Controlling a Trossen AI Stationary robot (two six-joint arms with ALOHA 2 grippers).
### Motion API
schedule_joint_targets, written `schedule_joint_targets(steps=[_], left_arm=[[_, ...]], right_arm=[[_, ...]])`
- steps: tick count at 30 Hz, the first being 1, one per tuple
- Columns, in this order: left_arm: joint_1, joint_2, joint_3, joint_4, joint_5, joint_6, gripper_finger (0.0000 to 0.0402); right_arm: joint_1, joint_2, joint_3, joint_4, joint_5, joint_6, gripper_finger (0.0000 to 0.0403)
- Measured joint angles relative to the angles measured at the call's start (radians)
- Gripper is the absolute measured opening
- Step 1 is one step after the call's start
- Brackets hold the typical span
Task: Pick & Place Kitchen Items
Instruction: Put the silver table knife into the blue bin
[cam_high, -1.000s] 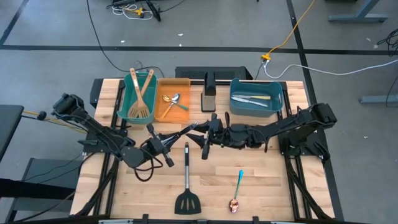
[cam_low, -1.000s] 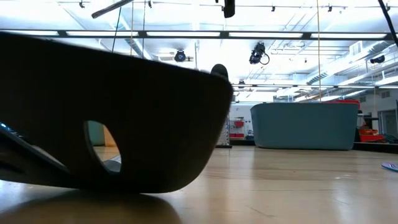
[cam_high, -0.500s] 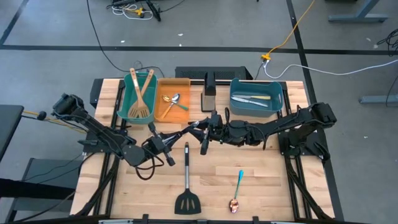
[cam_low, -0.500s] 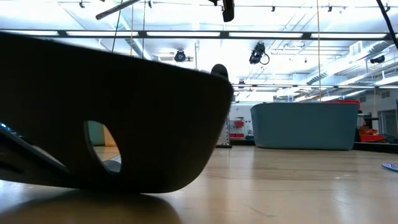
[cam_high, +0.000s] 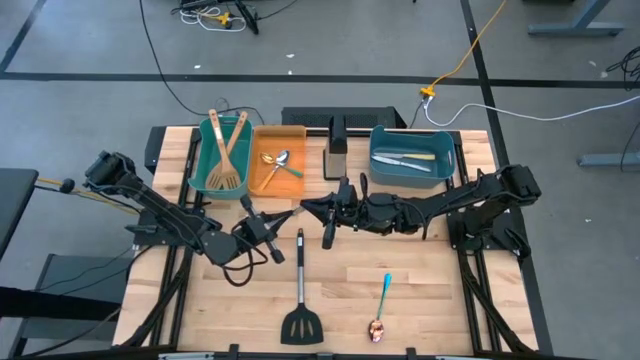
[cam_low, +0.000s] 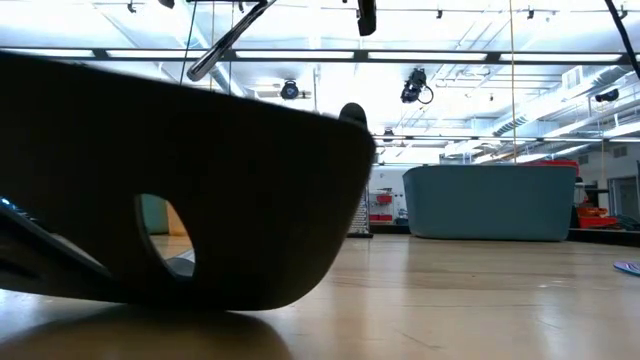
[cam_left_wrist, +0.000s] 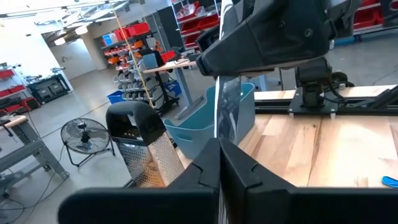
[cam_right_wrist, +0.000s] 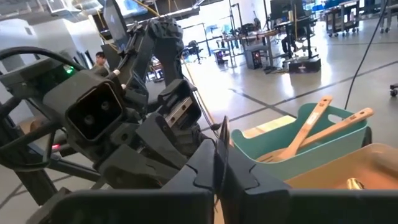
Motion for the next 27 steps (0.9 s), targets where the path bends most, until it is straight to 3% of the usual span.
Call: schedule_joint_targets(steps=[13, 27], left_arm=[[-0.005, 0.0, 0.0, -0.003, -0.015, 0.029, 0.0008], [-0.096, 0.0, 0.0, -0.005, -0.214, 0.13, 0.0011]], right_arm=[[0.012, 0.0, 0.0, 0.0, 0.001, -0.024, 0.0007], [0.02, -0.06, -0.001, -0.112, 0.011, -0.04, 0.0007]])
